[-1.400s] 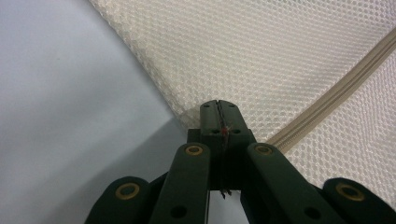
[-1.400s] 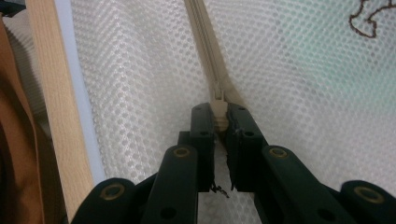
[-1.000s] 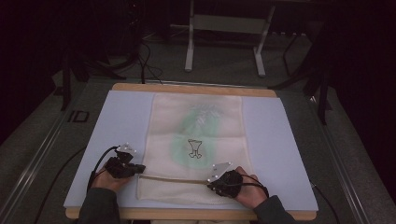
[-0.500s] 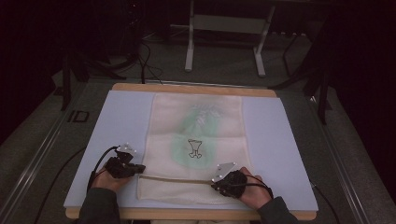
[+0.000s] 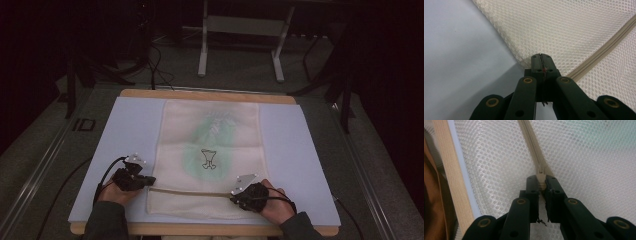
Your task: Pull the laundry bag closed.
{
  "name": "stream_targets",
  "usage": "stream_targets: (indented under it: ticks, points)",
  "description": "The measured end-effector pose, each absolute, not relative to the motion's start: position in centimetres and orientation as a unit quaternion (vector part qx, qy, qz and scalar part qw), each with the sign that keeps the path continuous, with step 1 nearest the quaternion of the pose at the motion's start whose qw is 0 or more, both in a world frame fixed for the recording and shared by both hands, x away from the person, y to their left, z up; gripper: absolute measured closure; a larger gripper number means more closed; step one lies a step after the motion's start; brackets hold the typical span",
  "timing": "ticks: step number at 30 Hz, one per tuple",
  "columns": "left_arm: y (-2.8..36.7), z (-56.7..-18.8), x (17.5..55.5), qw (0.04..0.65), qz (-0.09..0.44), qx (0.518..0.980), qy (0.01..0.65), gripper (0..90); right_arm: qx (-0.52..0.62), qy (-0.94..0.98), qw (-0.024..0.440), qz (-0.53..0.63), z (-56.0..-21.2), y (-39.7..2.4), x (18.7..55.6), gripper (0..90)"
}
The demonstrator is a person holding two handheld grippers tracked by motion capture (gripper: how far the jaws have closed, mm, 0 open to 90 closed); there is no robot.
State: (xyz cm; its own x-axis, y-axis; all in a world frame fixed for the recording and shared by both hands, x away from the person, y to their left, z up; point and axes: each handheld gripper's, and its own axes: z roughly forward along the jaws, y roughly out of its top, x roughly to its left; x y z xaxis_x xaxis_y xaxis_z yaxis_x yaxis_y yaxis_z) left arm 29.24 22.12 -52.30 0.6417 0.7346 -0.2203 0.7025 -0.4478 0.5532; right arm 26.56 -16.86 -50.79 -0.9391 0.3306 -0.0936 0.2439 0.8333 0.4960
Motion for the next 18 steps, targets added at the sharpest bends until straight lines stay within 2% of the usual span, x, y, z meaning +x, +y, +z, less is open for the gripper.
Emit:
stream_targets:
  ticks: [18]
  points:
    - [22.1, -52.3, 29.2, 0.313, 0.026, 0.850, 0.423, 90.0, 0.163, 0.951, 0.090, 0.246, -50.8, -18.1, 26.5, 82.3]
